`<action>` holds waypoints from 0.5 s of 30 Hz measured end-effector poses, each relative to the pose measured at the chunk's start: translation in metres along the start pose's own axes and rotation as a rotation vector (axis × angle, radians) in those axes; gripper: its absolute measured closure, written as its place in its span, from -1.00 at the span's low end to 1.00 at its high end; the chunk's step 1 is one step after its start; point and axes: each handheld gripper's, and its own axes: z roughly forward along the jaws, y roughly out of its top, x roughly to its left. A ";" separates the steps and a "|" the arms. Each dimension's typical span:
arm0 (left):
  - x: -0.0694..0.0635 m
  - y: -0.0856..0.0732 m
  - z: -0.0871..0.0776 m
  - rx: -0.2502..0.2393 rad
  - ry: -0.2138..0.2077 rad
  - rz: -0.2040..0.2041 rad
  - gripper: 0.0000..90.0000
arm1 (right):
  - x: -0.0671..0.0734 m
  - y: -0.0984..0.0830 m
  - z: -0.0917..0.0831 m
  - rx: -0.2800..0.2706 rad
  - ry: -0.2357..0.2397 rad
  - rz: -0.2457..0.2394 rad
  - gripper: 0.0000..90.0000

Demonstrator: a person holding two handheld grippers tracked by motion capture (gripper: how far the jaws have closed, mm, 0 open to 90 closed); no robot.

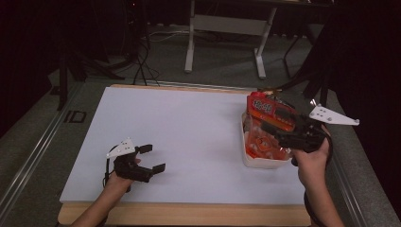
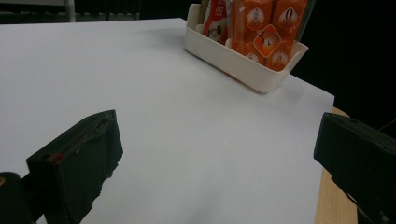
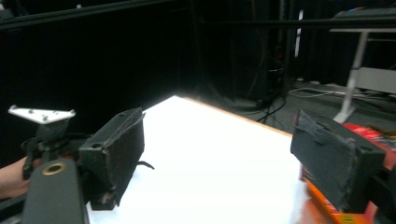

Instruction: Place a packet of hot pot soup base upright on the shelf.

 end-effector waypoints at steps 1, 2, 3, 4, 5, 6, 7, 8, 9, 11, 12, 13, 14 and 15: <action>0.000 0.000 0.000 -0.001 -0.001 0.000 -0.98 | 0.002 -0.002 0.002 0.005 0.009 -0.001 -0.67; 0.000 0.000 0.000 -0.001 -0.002 -0.001 -0.98 | 0.003 -0.006 0.005 0.005 0.019 0.000 -0.68; 0.000 0.000 0.000 0.001 -0.001 0.000 -0.98 | 0.004 -0.008 0.006 0.007 0.028 0.001 -0.69; 0.000 0.000 0.000 0.001 -0.001 0.002 -0.98 | 0.005 -0.010 0.009 0.011 0.040 0.004 -0.69; 0.000 0.000 0.000 0.001 -0.001 0.002 -0.98 | 0.007 -0.014 0.011 0.019 0.047 0.001 -0.69; 0.000 0.000 0.000 0.001 0.000 0.001 -0.98 | 0.008 -0.016 0.013 0.021 0.052 0.001 -0.69; 0.000 0.000 0.000 -0.001 0.001 0.001 -0.98 | 0.009 -0.019 0.015 0.026 0.063 0.003 -0.69; 0.000 0.000 0.000 -0.002 0.001 0.001 -0.98 | 0.011 -0.021 0.018 0.042 0.071 -0.008 -0.71; 0.000 0.000 0.000 -0.002 0.001 0.000 -0.98 | 0.012 -0.024 0.020 0.050 0.072 -0.017 -0.72; 0.000 0.000 -0.001 -0.002 0.001 0.002 -0.98 | 0.015 -0.029 0.024 0.064 0.086 -0.020 -0.72; 0.000 0.000 -0.001 -0.002 0.001 0.003 -0.98 | 0.016 -0.032 0.026 0.071 0.088 -0.020 -0.72; 0.000 0.000 -0.001 0.002 0.000 0.006 -0.98 | 0.018 -0.034 0.029 0.077 0.092 -0.021 -0.72; 0.000 0.000 -0.001 0.001 -0.001 0.005 -0.98 | 0.019 -0.038 0.032 0.090 0.106 -0.015 -0.72; -0.001 0.000 0.000 0.000 -0.001 0.003 -0.98 | 0.020 -0.041 0.034 0.098 0.108 -0.014 -0.72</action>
